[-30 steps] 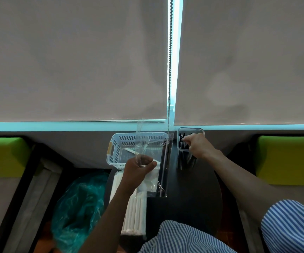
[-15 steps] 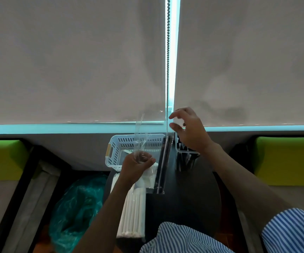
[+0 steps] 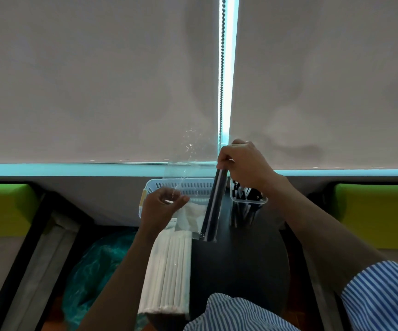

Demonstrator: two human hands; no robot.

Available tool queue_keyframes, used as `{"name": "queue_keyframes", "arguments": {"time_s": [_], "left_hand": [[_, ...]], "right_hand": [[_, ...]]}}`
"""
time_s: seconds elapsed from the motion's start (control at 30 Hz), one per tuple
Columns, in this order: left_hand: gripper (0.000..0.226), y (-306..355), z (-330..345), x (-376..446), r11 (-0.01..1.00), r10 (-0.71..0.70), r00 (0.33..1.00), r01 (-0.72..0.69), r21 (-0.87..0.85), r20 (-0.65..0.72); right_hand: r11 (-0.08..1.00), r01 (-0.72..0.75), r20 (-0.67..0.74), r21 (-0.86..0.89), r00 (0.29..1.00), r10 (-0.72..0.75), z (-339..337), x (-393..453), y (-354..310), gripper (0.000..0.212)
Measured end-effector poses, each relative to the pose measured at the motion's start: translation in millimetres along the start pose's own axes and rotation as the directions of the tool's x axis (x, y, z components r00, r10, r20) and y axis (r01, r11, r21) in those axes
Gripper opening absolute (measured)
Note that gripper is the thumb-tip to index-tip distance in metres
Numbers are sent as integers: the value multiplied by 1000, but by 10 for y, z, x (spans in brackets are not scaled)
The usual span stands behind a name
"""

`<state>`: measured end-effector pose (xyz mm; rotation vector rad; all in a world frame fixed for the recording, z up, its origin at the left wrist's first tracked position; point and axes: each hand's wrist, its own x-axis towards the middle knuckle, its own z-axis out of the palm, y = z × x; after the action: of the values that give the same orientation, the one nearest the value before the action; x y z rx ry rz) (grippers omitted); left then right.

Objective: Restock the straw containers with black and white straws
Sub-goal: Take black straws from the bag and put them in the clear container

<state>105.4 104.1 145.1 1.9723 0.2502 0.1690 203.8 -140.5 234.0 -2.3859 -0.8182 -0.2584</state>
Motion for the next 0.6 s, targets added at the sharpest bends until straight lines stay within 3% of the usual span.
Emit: {"name": "queue_keyframes", "arguments": {"time_s": [0.13, 0.23, 0.3, 0.47, 0.53, 0.6], "left_hand": [[13, -16, -102, 12, 996, -81, 983, 76, -39, -166], [25, -14, -129, 8, 985, -175, 900, 159, -72, -399], [42, 9, -79, -20, 979, -205, 878, 175, -109, -433], [87, -52, 138, -34, 899, -414, 841, 318, -302, -348], [100, -73, 190, -61, 791, -517, 832, 374, -484, -203], [95, -19, 227, -142, 701, -501, 865, 425, -573, 30]], "right_hand": [[999, -53, -32, 12, 998, 53, -30, 9, -25, 11], [999, -28, -121, 23, 992, 30, -35, 32, -57, 12], [999, -15, -188, 38, 982, 22, -28, 52, -73, 11], [996, -29, -300, 84, 952, 53, -25, 107, -131, 8], [995, -32, -331, 97, 942, 63, -12, 109, -145, 9], [992, -33, -360, 119, 930, 74, 14, 94, -159, 9]]}}
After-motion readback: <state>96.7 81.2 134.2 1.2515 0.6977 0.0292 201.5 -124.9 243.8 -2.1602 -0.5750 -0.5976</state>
